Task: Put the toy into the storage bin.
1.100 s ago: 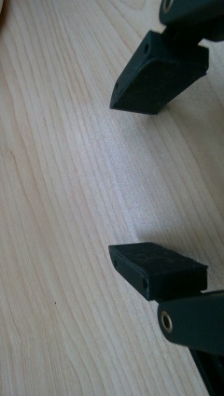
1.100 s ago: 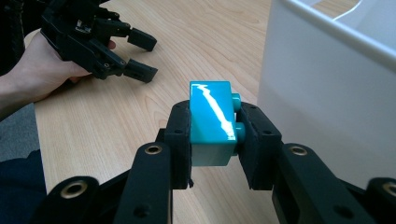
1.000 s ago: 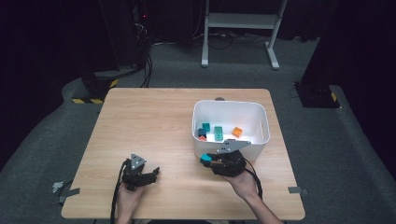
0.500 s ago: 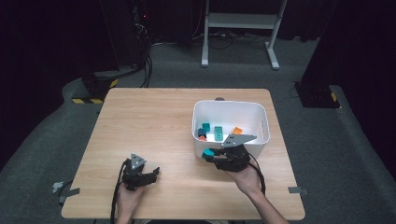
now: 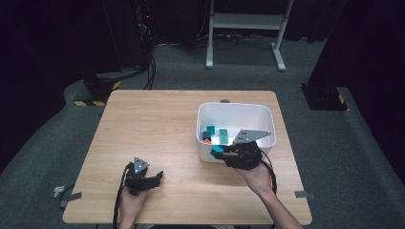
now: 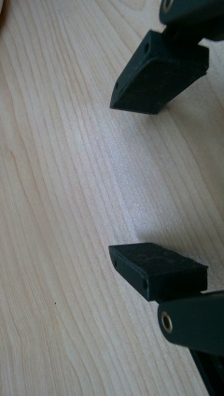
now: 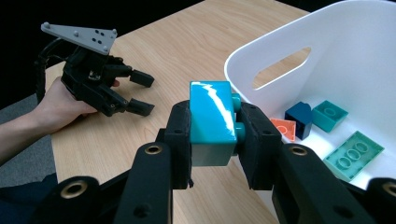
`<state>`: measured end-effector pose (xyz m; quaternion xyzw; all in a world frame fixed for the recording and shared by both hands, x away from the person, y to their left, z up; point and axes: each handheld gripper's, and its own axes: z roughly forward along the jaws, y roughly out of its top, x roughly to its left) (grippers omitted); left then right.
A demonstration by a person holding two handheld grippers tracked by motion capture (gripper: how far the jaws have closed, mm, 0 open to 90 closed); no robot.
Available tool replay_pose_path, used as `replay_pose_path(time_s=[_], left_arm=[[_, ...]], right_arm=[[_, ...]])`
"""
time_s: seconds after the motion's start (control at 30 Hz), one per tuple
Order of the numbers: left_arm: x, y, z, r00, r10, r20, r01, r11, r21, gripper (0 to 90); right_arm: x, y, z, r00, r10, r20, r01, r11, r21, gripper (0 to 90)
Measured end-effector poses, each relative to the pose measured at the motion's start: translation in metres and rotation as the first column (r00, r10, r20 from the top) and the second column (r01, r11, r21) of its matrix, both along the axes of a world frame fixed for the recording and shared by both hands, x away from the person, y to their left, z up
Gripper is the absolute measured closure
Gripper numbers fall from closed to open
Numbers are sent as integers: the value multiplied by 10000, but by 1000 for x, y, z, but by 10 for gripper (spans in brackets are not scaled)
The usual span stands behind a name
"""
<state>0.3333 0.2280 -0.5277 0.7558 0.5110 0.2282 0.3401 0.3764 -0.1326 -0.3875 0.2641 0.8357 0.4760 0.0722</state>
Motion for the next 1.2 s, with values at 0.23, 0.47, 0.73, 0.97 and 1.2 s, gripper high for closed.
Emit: replay_pose_path(time_s=[0.23, 0.47, 0.73, 0.97, 1.2], left_arm=[[0, 0, 0, 10000, 3, 0, -3, 10000, -6, 251], [0, 0, 0, 10000, 2, 3, -2, 10000, -3, 251], [0, 0, 0, 10000, 2, 1, -2, 10000, -4, 251], [0, 0, 0, 10000, 3, 3, -3, 10000, -1, 251], [0, 0, 0, 10000, 6, 1, -6, 10000, -5, 251]], right_arm=[[2, -4, 8, 9999, -121, 77, 120, 9999, 93, 675], [5, -9, 16, 9996, -241, 119, 239, 9996, 161, 675], [10, -13, 22, 9992, -360, 171, 355, 9990, 256, 675], [19, -16, 28, 9980, -597, 191, 593, 9980, 224, 675], [30, -22, 32, 9943, -1040, 242, 1033, 9942, 286, 674]])
